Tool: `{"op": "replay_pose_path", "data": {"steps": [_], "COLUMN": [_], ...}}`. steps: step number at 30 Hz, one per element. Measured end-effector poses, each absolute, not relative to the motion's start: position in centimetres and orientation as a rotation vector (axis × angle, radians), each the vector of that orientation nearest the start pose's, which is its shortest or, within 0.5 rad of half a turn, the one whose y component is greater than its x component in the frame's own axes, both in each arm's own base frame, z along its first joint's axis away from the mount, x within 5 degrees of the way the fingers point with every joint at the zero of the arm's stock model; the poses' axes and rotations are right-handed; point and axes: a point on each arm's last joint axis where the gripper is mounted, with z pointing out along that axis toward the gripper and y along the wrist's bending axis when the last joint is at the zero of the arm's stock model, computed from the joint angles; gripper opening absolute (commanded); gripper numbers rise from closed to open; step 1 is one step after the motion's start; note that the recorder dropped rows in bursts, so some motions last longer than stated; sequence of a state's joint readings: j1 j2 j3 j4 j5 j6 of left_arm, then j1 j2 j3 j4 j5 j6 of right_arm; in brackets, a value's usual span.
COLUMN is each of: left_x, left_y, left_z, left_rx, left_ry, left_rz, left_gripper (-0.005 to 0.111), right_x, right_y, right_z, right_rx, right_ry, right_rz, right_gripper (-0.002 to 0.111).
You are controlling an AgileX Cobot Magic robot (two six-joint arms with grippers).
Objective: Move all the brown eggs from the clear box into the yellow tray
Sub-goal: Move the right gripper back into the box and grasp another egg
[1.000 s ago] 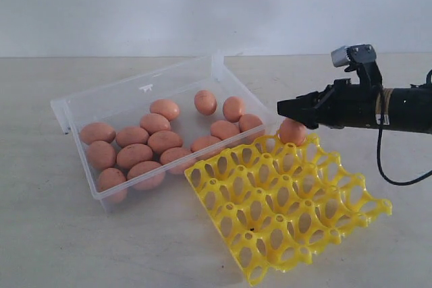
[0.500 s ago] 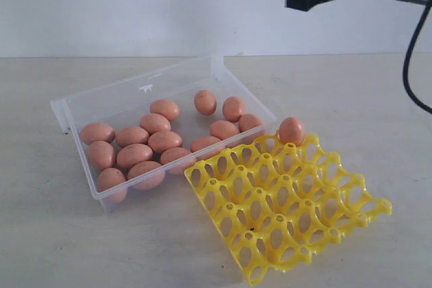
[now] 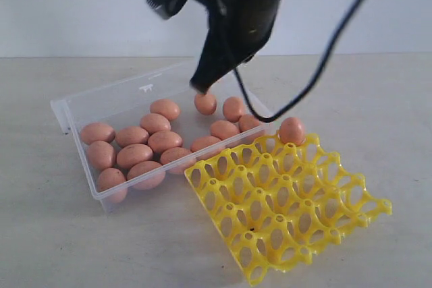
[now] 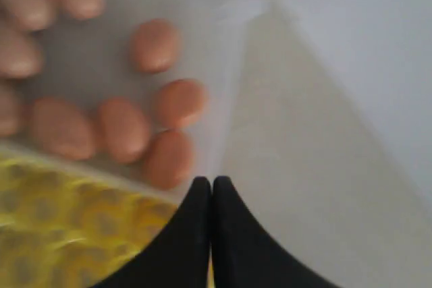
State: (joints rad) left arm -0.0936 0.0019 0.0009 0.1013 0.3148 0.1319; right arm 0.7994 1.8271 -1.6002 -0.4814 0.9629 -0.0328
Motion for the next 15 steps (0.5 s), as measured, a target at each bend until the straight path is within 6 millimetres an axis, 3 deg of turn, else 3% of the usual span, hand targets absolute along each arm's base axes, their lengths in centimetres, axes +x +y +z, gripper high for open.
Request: {"op": "replay_pose_path", "data": {"steps": [2, 6, 10, 13, 15], "left_x": [5.4, 5.4, 5.4, 5.4, 5.4], "left_y": [-0.2, -0.2, -0.2, -0.2, -0.2], "left_z": [18.4, 18.4, 18.4, 18.4, 18.4], "left_rx": [0.267, 0.267, 0.267, 0.267, 0.267], "left_ry": [1.782, 1.782, 1.782, 1.782, 1.782], "left_rz": [0.124, 0.124, 0.124, 0.124, 0.124], "left_gripper": [-0.004, -0.004, -0.004, -0.004, -0.004], "right_x": [30.5, 31.2, 32.7, 33.7, 34.2], "right_y": [29.1, 33.4, 35.6, 36.0, 36.2], "right_z": [29.4, 28.4, 27.0, 24.6, 22.5], "right_rx": [-1.407, -1.64, -1.728, -1.811, -1.88], "right_ry": [2.322, 2.237, 2.049, 1.993, 1.979], "right_rz": [-0.071, 0.277, 0.305, 0.229, 0.183], "right_gripper": [0.0, 0.003, 0.033, 0.057, 0.063]}}
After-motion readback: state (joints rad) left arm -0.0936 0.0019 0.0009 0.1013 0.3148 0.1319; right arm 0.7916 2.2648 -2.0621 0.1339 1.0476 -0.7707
